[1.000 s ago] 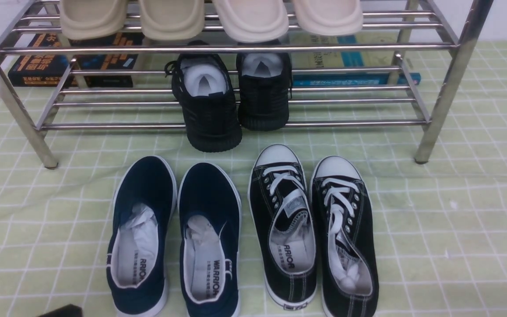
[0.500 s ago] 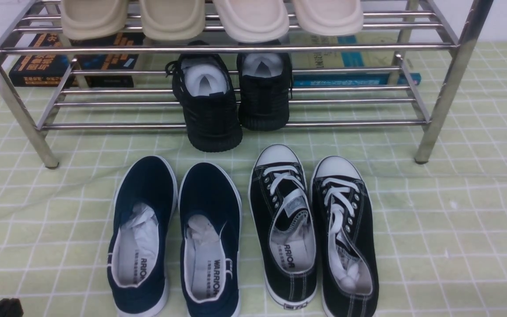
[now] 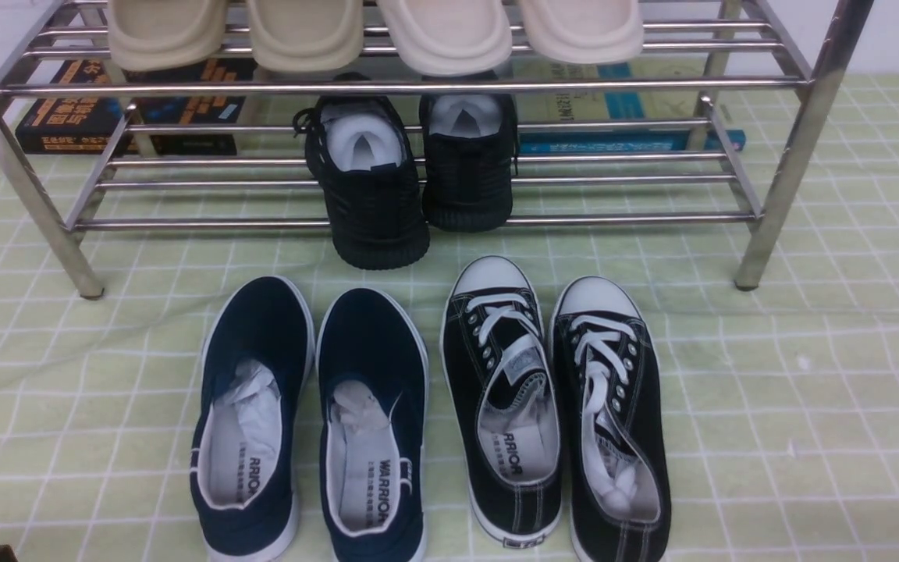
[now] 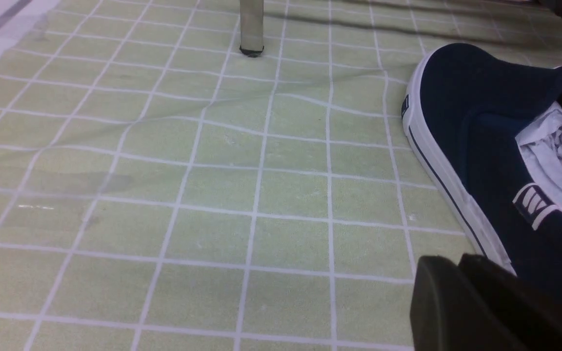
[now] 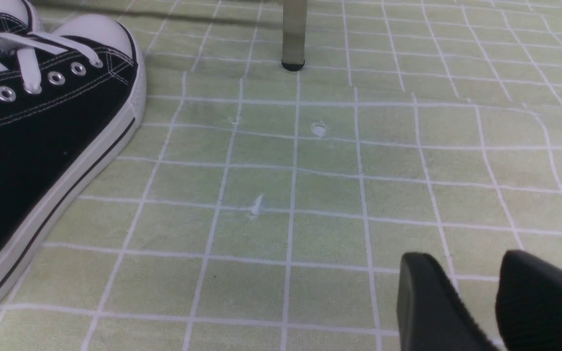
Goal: Take the shoes off the shelf with your hand from the green coffee tablecloth.
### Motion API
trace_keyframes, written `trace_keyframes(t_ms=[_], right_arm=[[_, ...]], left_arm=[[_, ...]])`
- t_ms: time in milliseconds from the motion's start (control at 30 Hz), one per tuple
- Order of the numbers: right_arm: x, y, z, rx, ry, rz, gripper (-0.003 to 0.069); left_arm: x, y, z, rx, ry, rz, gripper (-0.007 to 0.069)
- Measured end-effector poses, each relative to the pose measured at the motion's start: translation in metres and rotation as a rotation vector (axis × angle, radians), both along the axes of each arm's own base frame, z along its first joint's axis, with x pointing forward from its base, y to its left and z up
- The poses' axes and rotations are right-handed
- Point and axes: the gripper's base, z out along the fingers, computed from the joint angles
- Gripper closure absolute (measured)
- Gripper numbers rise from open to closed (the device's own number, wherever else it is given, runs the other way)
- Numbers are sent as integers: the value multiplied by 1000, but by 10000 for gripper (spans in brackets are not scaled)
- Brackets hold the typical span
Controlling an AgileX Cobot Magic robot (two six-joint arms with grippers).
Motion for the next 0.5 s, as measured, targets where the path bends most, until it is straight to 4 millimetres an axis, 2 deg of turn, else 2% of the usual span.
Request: trace_keyframes(t_ms=[500], right_arm=[[0,0,0,0,0,0,421]], left_arm=[[0,0,0,-1,1,1,538]])
